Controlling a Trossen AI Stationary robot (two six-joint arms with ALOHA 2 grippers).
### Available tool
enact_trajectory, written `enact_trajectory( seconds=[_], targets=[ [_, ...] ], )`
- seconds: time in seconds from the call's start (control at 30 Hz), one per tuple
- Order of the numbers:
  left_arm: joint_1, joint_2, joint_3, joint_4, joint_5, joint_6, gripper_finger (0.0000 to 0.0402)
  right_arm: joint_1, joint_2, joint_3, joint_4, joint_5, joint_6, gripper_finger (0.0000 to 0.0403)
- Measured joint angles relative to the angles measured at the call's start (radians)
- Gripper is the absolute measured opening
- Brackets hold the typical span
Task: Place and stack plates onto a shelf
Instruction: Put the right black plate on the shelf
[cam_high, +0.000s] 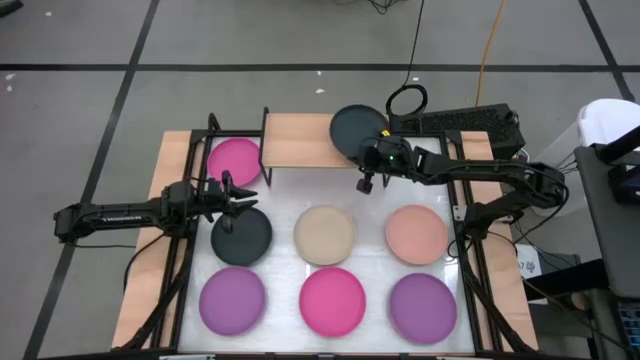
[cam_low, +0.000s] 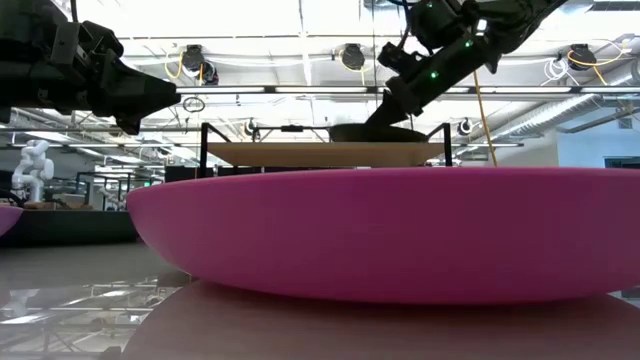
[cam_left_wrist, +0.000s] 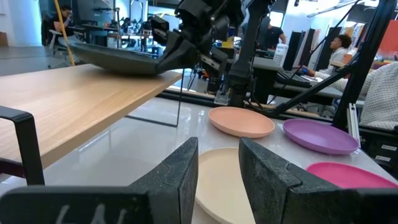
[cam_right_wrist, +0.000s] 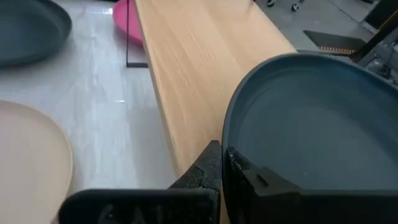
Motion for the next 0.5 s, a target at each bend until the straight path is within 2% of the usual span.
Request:
enact_trajectory(
  seconds=[0.13,0.5],
  targets=[
    [0.000,0.000,0.000,0.001,0.000,0.000,0.0120,0.000,-0.003,0.000,-0.003,-0.076,0.007,0.0000],
    [0.000,0.000,0.000,0.001,0.000,0.000,0.0120,0.002,-0.003,0.000,0.020,-0.080,0.018,0.0000]
  ],
)
